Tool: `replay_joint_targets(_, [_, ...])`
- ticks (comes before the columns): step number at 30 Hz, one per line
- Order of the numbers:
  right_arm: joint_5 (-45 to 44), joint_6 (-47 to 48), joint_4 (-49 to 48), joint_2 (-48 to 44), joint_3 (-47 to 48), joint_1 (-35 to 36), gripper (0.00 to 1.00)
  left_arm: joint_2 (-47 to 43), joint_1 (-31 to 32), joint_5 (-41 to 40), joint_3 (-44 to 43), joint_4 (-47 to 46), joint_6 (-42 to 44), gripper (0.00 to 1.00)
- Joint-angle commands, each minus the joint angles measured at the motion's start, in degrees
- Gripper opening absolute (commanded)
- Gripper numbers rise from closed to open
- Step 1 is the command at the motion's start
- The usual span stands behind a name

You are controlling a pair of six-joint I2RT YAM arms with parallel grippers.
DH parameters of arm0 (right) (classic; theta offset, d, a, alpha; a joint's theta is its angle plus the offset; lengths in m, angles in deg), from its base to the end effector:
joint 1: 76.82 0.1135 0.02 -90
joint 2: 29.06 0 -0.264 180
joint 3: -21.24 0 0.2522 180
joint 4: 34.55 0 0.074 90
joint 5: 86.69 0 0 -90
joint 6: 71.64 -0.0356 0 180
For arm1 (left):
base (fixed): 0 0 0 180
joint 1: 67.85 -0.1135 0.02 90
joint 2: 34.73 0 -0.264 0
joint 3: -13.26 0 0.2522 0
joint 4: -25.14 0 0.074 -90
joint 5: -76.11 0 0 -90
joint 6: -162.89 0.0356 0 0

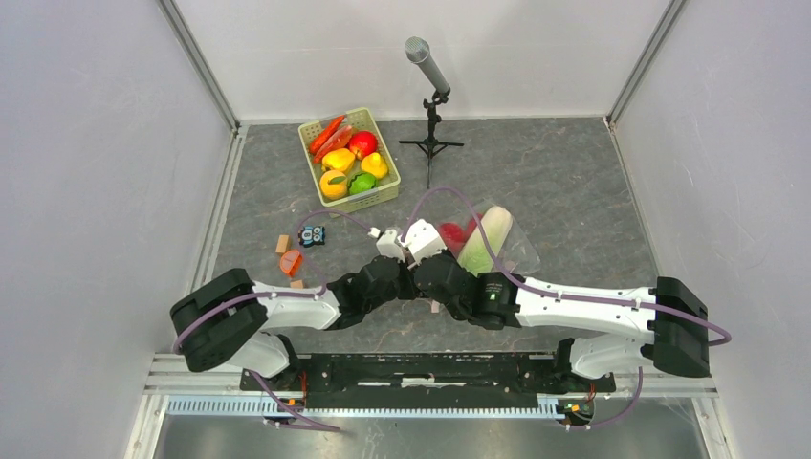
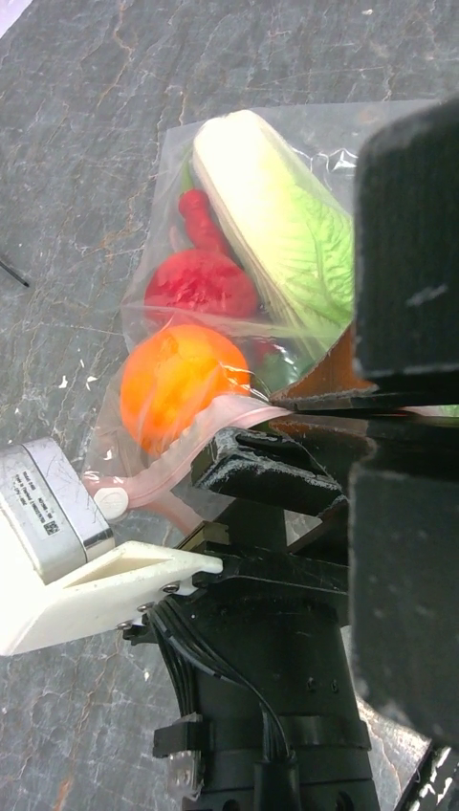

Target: Open the zip-top bag and remove the fake food

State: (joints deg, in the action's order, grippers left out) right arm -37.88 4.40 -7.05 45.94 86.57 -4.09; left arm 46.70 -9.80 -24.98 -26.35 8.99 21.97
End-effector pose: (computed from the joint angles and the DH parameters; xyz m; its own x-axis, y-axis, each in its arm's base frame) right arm 0.1057 0.2610 0.2652 -0.3098 -0.3851 -0.8693 -0.5029 0.8423 -0.1939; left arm 0.1470 -0.2228 0.1592 -0.7197 -0.2856 -0.6329 0.2891 0.7054 -0.6471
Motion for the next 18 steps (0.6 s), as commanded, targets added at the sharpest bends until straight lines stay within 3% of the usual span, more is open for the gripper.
replay_joint_targets(1, [7.12,-2.63,-3.32,-0.88,3.45,0.86,0.00,2.88,0.46,-1.01,-1.30,-10.82,5.15,0.83])
replay_joint_targets(8, [7.26,-3.84,-3.23,-1.99,1.93,0.84,0.00,7.56,0.48,1.77,-2.19,-16.30,5.39,0.77])
replay_joint_targets(16, [2.50,-4.39,-1.46,-3.13,-0.56,0.14,0.00,4.21,0.58,2.44,-0.10,-16.52,5.95,0.41])
replay_joint_targets(18, [0.91,-4.42,-0.64,-3.38,-1.15,-0.32,0.00,1.68,0.55,2.14,0.70,-14.67,6.47,0.35])
